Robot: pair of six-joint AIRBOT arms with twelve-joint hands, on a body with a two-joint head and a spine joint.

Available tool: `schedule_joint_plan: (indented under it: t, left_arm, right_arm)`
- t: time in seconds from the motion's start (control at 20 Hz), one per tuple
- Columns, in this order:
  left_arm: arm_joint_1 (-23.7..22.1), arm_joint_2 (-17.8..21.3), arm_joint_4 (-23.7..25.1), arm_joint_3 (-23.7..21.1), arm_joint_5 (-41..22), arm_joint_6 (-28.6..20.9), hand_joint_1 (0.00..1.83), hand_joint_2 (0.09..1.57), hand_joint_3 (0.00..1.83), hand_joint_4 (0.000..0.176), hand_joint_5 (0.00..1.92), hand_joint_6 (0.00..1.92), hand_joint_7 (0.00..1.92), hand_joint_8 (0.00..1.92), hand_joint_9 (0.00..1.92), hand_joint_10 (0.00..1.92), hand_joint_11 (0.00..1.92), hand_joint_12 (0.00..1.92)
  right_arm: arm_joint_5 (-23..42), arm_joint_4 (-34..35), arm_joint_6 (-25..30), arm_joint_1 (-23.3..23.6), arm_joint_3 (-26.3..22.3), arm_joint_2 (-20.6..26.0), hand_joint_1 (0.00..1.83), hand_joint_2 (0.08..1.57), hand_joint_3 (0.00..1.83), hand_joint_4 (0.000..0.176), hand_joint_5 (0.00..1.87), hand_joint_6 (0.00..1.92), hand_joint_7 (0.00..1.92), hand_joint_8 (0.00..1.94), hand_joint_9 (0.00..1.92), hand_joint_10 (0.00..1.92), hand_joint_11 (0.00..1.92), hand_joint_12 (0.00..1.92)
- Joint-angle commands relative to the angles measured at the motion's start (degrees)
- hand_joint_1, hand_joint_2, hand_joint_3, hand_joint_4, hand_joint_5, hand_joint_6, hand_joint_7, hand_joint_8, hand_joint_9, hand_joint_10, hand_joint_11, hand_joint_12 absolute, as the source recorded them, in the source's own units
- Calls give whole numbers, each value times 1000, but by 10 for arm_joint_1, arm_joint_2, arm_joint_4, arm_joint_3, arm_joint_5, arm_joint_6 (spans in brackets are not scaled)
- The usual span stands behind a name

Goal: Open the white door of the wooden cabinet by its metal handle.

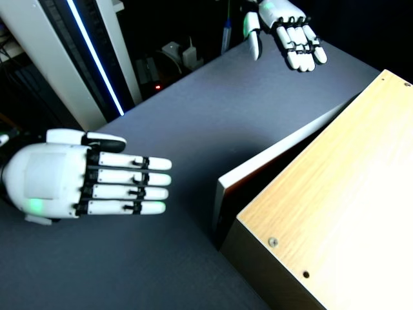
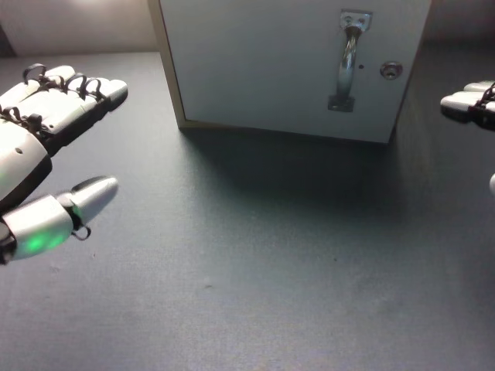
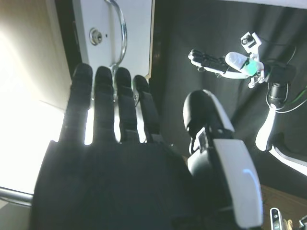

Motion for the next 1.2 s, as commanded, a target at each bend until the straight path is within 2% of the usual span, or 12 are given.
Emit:
schedule_joint_plan:
  t: [0.0,0.2,0.25,0.35,0.45,0.55,0.75,0.85,0.95,1.05,1.15]
  left_arm:
    - [-2,-1,-5,3,-72,-1,410,1457,16,0,171,5,137,5,128,6,58,278]
    - [-2,-2,-5,3,-72,-1,451,1464,3,0,188,4,157,2,146,4,83,277]
    - [-2,-3,-5,4,-72,-1,423,1464,3,0,184,1,155,1,145,2,84,273]
    - [-2,-3,-5,4,-71,-2,479,1459,0,0,195,3,176,5,173,7,110,279]
    - [-2,-2,-5,4,-70,-3,357,1468,5,0,176,2,154,3,161,3,110,275]
    - [-1,-3,-5,4,-70,-3,34,1517,20,0,163,2,125,2,121,4,78,260]
    - [3,-3,-5,4,-73,-8,0,1444,0,0,161,1,118,2,96,2,38,246]
    - [4,-2,-5,3,-74,-8,0,1432,0,0,159,1,110,1,82,0,26,243]
    - [4,-3,-5,3,-73,-8,0,1398,0,0,161,2,112,2,80,0,15,240]
    - [4,-3,-5,3,-72,-8,0,1405,0,0,160,2,90,1,36,5,0,76]
    - [4,-3,-5,3,-73,-8,0,1464,14,0,146,0,88,1,37,5,8,65]
  right_arm:
    - [66,16,2,7,4,0,211,1471,15,0,231,4,220,3,180,12,91,310]
    - [64,16,2,7,6,-3,232,1498,6,0,237,2,218,0,182,3,101,291]
    - [61,17,2,9,8,-4,232,1498,5,0,229,0,205,0,165,0,83,283]
    - [54,17,2,15,13,-6,232,1505,5,0,211,0,193,1,120,0,41,268]
    - [47,17,2,24,18,-7,279,1518,3,0,199,1,202,2,96,1,54,266]
    - [28,20,2,37,30,-12,241,1461,2,0,174,1,204,0,85,0,74,210]
    - [-17,25,2,60,61,-32,219,1454,1,0,150,2,141,0,12,1,12,134]
    - [-32,29,2,71,74,-41,190,1460,2,0,158,2,109,2,0,0,0,37]
    - [-44,31,2,83,85,-48,74,1437,0,0,173,5,142,8,9,2,29,22]
    - [-52,31,2,99,96,-54,2,1407,0,0,139,0,70,0,0,0,1,8]
    - [-55,31,2,108,101,-57,0,1374,0,5,78,0,4,0,0,0,0,0]
